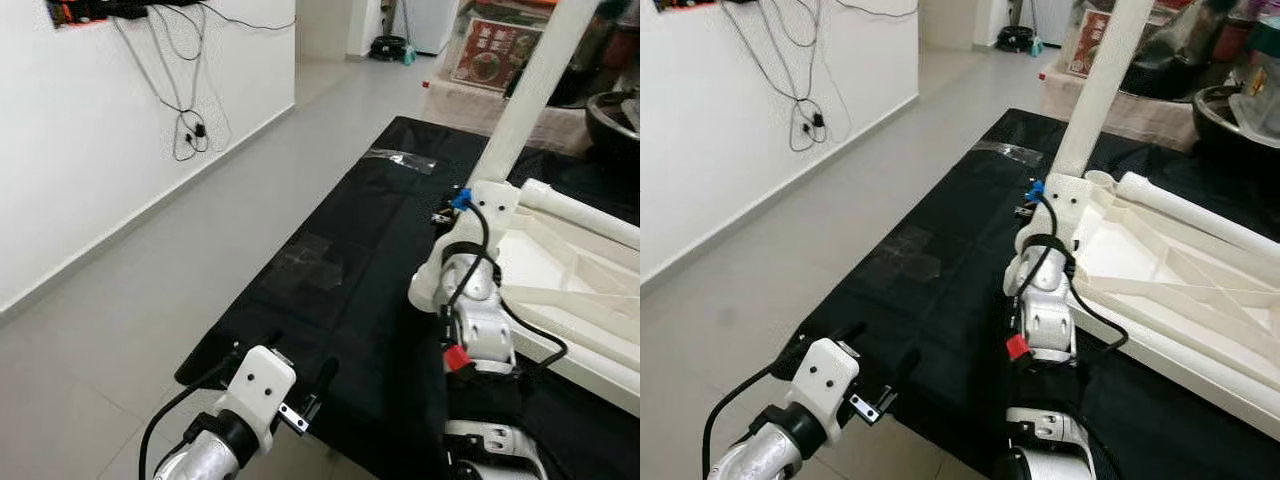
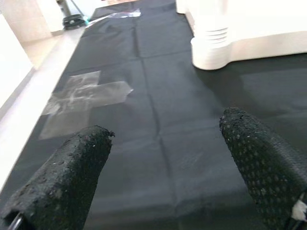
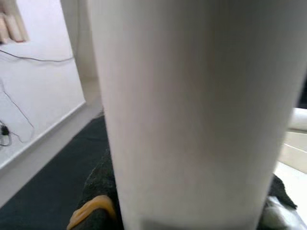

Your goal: Building children table

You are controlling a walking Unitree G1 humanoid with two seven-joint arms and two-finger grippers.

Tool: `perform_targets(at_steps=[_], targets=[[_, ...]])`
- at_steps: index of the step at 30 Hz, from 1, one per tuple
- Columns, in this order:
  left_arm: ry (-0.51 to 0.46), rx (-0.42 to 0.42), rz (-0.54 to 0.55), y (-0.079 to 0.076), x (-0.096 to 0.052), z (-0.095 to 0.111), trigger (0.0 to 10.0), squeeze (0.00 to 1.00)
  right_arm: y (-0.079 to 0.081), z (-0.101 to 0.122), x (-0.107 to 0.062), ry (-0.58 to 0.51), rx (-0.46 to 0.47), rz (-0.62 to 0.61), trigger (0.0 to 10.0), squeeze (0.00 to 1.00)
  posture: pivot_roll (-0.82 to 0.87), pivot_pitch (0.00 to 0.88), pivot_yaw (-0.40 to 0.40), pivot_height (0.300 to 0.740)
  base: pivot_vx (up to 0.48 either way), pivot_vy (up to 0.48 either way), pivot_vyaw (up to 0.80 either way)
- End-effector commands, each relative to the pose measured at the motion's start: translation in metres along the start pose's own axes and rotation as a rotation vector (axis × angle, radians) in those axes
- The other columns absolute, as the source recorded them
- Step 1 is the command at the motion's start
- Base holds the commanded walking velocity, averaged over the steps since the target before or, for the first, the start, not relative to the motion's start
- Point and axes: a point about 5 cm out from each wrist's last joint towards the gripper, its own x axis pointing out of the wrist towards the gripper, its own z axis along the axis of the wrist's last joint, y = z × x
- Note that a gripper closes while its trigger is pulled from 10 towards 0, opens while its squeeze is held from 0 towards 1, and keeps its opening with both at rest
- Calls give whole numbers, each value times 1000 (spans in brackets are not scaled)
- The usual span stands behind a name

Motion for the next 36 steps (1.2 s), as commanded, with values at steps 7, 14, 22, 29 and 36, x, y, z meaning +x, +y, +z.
perform_targets(at_steps=[7, 14, 22, 29, 36], targets=[[11, 0, -2, 0, 0, -2, 10000, 0, -1, 12, 15, -41, 92, 376, 10000, 0, 133, 92, -45, 740, 0, 0, 0], [8, 0, 1, 1, 1, -3, 10000, 0, -21, 11, 17, 103, 209, 978, 10000, 0, 136, 90, -48, 740, 0, 0, 0], [7, 2, 6, 1, 0, -2, 10000, 0, -16, 7, 10, 198, 176, 1307, 10000, 0, 149, 87, -54, 740, 0, 0, 0], [8, 3, 7, 1, -1, -2, 10000, 0, 16, 5, 14, 154, 130, 1319, 0, 0, 153, 79, -57, 740, 0, 0, 0], [10, 6, 1, 0, -1, -3, 10000, 0, 15, 3, 37, 73, 72, 852, 0, 0, 140, 65, -54, 740, 0, 0, 0]])
